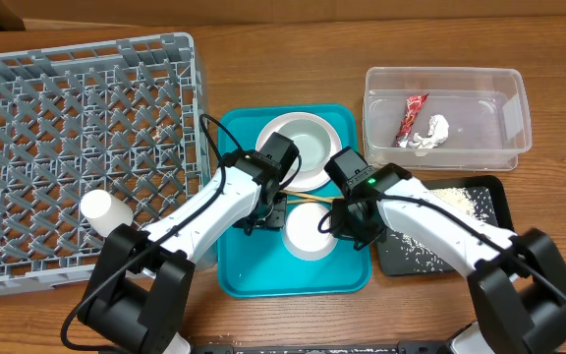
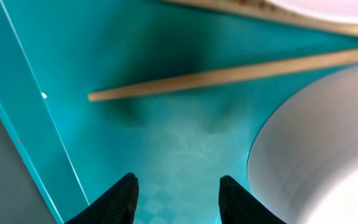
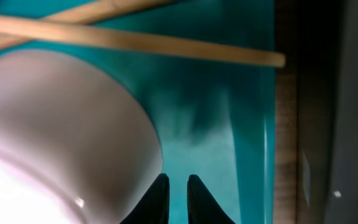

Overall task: Sort waste into correct bins and load items into the dishwasher
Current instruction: 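Grip the white bowl rim with both grippers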

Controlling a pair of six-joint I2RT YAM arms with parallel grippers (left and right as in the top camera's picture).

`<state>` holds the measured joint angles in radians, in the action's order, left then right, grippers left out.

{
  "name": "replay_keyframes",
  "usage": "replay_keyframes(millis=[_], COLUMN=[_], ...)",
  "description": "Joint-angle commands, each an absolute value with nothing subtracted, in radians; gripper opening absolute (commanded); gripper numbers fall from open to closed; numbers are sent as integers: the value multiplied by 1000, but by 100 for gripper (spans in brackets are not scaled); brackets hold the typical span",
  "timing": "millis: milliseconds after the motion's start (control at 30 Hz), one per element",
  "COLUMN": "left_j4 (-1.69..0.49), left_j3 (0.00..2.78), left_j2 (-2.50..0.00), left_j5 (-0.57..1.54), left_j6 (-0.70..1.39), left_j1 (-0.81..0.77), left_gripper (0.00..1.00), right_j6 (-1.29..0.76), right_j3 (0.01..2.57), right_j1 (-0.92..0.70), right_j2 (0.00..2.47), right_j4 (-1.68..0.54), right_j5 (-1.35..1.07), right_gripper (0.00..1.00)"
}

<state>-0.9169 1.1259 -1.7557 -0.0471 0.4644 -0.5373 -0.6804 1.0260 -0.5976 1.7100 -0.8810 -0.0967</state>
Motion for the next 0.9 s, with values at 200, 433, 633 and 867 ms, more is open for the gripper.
replay_keyframes(millis=[200,433,633,867], left_j4=[-899,-896,-896,-861], left_j3=[1127,1127,1127,1127], left_j2=[-1763,-1807,-1832,-1832], left_j5=[-82,-77,-58,29], left_j6=[495,495,494,439], left_j1=[-541,-543,-543,-544], left_gripper=[45,45,45,42], right_j6=[-624,-685,-673,-594], right_j3=[1047,1040,1034,1034], right_j1=[-603,-603,-603,-603], right_j2=[1721,1738,1773,1775], right_j4=[-828,-831,-814,-757], right_j5=[-169,-121,-173,-298], right_gripper=[13,13,13,13])
